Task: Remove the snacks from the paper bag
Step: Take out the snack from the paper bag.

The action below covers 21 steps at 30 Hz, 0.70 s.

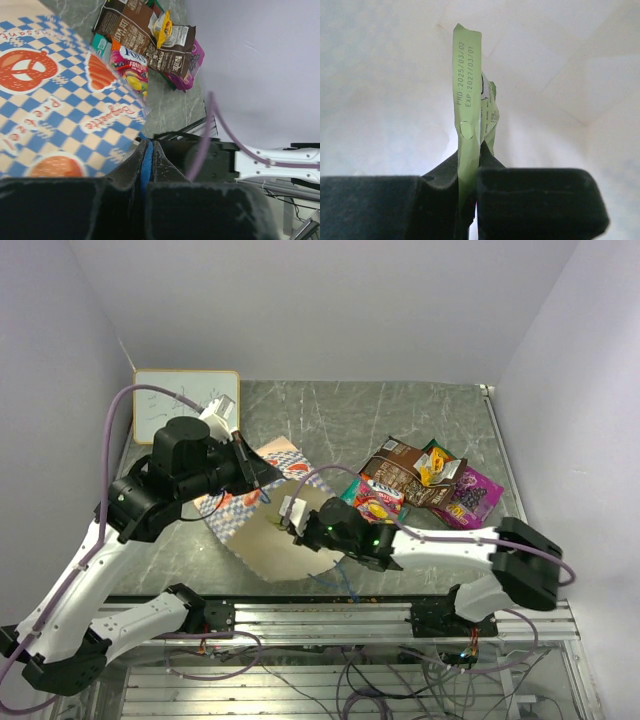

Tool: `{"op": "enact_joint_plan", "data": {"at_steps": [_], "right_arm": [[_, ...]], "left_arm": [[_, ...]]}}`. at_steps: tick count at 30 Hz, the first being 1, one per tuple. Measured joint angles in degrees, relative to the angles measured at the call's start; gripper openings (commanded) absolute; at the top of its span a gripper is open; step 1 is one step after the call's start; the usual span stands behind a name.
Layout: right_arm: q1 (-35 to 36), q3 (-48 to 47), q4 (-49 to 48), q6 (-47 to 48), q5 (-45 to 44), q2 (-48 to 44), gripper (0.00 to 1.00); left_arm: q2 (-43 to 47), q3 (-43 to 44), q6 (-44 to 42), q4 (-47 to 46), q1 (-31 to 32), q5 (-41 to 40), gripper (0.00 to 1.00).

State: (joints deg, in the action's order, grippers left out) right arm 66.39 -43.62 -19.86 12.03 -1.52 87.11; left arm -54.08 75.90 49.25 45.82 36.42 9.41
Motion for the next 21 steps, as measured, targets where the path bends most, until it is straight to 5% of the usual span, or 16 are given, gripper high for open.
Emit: {"op": "enact_joint_plan", "data": {"at_steps": [21], "right_arm": [[-0.02, -12.55, 45.77, -2.16, -8.94, -29.31, 0.00]], "left_arm": [[-7.74, 7.61, 3.45, -5.40, 0.00, 2.95, 0.07]]}}
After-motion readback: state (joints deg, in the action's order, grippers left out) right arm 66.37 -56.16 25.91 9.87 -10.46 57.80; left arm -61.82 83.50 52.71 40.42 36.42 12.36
